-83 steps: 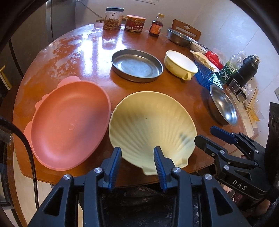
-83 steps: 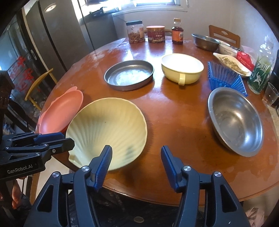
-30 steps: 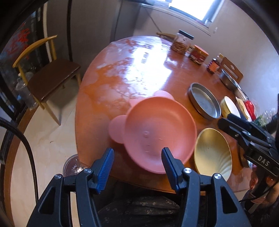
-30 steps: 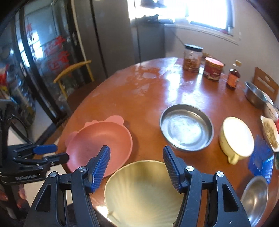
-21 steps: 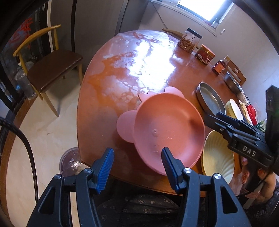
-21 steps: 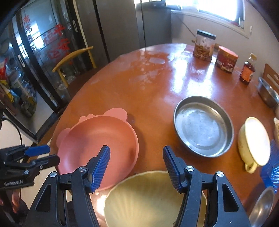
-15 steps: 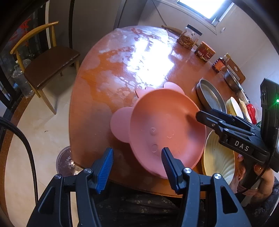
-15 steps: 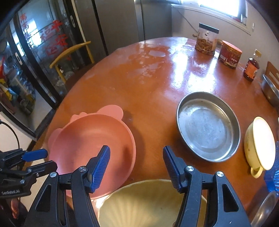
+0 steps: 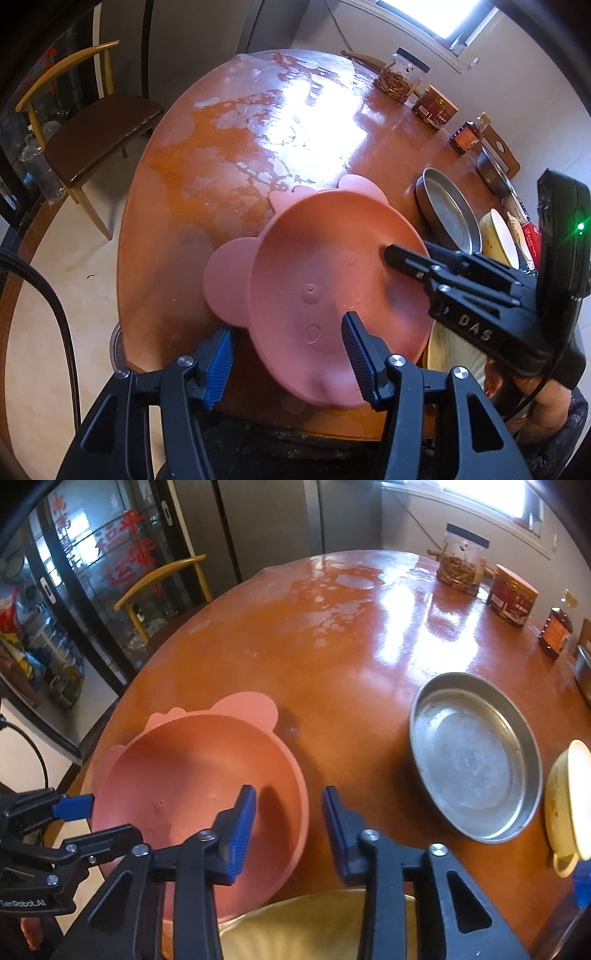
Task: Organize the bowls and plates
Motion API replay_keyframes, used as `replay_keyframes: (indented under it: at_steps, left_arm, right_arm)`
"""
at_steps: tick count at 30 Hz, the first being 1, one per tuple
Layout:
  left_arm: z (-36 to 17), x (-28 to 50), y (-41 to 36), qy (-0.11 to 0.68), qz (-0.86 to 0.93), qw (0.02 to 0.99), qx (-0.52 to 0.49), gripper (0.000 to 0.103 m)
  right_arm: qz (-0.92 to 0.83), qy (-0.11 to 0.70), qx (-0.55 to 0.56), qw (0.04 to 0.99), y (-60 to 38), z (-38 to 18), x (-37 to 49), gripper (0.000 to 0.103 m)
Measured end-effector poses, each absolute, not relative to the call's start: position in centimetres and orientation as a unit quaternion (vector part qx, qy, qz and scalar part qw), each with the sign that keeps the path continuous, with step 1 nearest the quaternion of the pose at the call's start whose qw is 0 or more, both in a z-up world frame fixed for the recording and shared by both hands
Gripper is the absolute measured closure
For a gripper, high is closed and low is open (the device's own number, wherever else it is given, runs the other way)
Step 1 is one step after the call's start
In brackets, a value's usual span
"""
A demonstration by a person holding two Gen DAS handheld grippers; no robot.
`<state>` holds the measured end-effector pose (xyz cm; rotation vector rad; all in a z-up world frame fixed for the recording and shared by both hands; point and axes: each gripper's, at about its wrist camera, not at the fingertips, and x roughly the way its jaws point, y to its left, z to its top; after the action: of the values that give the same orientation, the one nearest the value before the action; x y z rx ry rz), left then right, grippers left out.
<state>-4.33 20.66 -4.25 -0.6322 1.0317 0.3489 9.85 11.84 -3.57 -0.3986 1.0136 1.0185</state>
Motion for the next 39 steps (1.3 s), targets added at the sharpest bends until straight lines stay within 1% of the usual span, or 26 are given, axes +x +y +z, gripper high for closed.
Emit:
replay_keyframes:
  at_steps: [1,5,6,8,9,12,23,30,39]
  left_arm:
    - [-4.3,-4.2,20.5,0.482,0.162,0.81,-0.293,0.047]
    - [-4.3,-3.7,20.1,0.479,0.163,0.817,-0.275,0.049]
    - [-4.3,-3.7,20.2,0.477,0.165,0.818,-0.274,0.055]
    - [-4.4,-3.7,20.5,0.474,0.171,0.818,-0.276,0.063]
    - [-4.4,-3.7,20.8,0.471,0.171,0.818,-0.281,0.065]
    - [-4.2,-3.6,21.1,0.469,0.173,0.819,-0.28,0.065]
    - [-0.9,-2.3,20.3,0.445,0.169,0.844,-0.248,0.065]
    - [0.8,-1.5,18.5,0.434,0.146,0.858,-0.234,0.065]
    - [2.3,-0.6,14.8,0.434,0.115,0.869,-0.208,0.065]
  right_arm:
    - [0.465,0.464,-0.182,0.732,12.0,-3.8,9.8,0.077]
    - [0.463,0.459,-0.185,0.735,12.1,-3.9,9.7,0.08]
    - [0.462,0.46,-0.183,0.736,12.1,-4.0,9.7,0.08]
    - [0.457,0.461,-0.177,0.74,11.8,-4.0,10.0,0.08]
    - [0.455,0.462,-0.174,0.741,11.7,-4.0,10.1,0.081]
    - [0.455,0.465,-0.158,0.743,11.4,-3.8,10.6,0.084]
    - [0.451,0.432,-0.125,0.771,9.8,0.1,10.8,0.084]
    - [0.438,0.403,-0.107,0.796,7.0,2.9,10.7,0.084]
    - [0.418,0.398,-0.085,0.812,2.0,3.8,11.0,0.084]
